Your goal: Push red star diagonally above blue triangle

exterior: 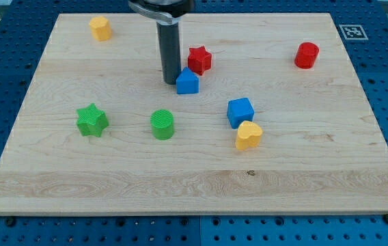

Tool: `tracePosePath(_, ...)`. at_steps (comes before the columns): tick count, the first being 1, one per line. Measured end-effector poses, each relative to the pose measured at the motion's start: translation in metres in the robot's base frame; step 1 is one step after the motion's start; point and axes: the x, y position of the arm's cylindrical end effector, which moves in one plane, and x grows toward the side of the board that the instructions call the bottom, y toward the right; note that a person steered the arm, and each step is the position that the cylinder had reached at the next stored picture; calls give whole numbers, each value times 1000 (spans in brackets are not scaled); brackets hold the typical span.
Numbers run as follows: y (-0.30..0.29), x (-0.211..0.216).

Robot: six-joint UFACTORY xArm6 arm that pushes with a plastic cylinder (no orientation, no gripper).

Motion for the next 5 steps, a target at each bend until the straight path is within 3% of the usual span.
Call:
tracePosePath(1, 35, 2)
tracePosePath(5, 81, 36)
